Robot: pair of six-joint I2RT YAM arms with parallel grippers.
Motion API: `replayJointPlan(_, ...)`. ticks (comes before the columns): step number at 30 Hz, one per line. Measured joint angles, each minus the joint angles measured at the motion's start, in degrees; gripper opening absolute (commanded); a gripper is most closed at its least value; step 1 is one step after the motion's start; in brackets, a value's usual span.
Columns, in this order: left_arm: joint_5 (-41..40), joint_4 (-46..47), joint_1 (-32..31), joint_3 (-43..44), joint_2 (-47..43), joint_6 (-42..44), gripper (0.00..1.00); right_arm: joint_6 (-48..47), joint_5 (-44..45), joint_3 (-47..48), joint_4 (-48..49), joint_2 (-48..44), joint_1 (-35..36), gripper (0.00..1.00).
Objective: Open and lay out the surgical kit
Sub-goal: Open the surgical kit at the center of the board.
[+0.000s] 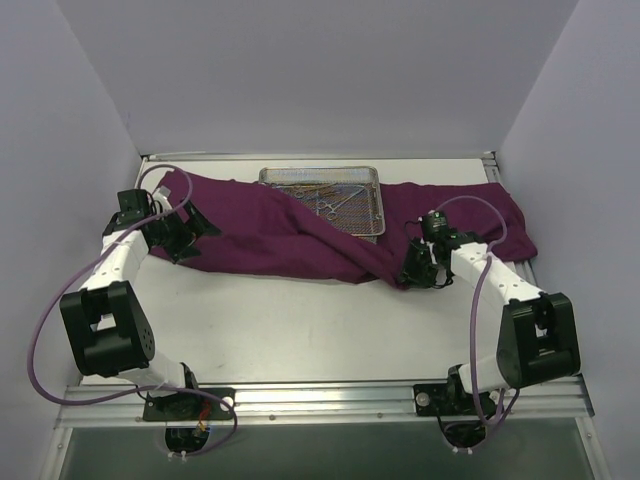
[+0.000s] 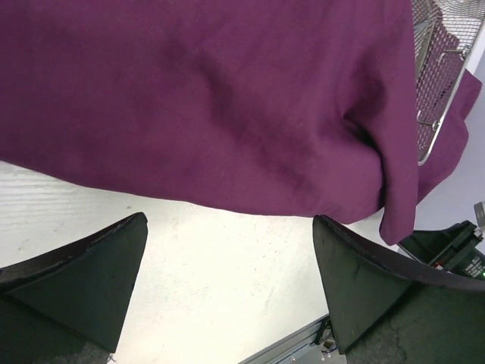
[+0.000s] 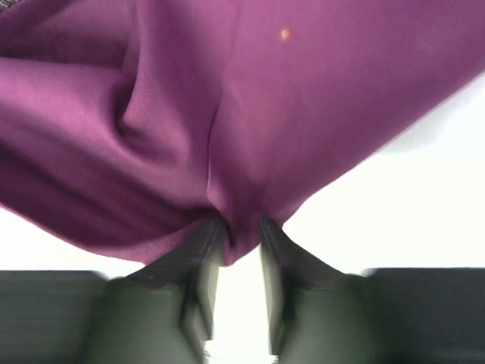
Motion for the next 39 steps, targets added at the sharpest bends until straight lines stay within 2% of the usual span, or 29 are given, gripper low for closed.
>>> replayJointPlan(1,-0.5,-0.2,0.0,0.0,0.0,0.0,0.95,-0.4,-0.2,0.3,-0.7,0.1,0.0,0.39)
replayJointPlan(2,-1.0,-0.3,0.0,0.0,0.0,-0.2,0.94,-0.8,-0.5,0.9,-1.3,0.4,0.0,0.53)
replayJointPlan(3,-1.4,-0.3,0.0,0.0,0.0,-0.3,0.93,-0.9,-0.5,1.7,-2.0,0.7,0.0,0.61)
replayJointPlan(5,-1.7,-0.3,0.0,0.0,0.0,-0.5,0.93,-1.4,0.5,5.2,-3.4,2.1,0.0,0.71)
replayJointPlan(7,-1.9,-0.2,0.0,0.0,0.0,-0.6,0.92,-1.9,2.3,10.4,-4.0,4.3,0.0,0.72)
replayJointPlan(9,-2.3,-0.3,0.0,0.0,0.0,-0.6,0.9,-2.6,5.1,17.9,-4.6,7.8,-0.1,0.72)
replayJointPlan(13,-3.0,-0.2,-0.2,0.0,0.0,-0.5,0.88,-4.2,12.1,31.9,-3.1,16.9,-0.4,0.66)
replayJointPlan(17,-3.4,-0.1,-0.8,0.0,0.0,-0.4,0.86,-5.2,18.3,40.6,-2.3,26.1,-1.7,0.56)
replayJointPlan(24,-3.3,-0.1,-2.2,-0.1,0.0,-0.3,0.86,-6.3,25.3,53.0,-3.4,40.5,-5.7,0.52)
replayJointPlan(34,-3.4,-0.5,-2.2,-1.3,0.1,0.0,0.86,-6.7,31.4,62.5,-2.7,49.7,-8.8,0.44)
replayJointPlan(39,-3.3,-0.7,-2.2,-1.1,1.6,0.1,0.86,-7.4,32.6,63.5,-1.7,52.5,-8.9,0.42)
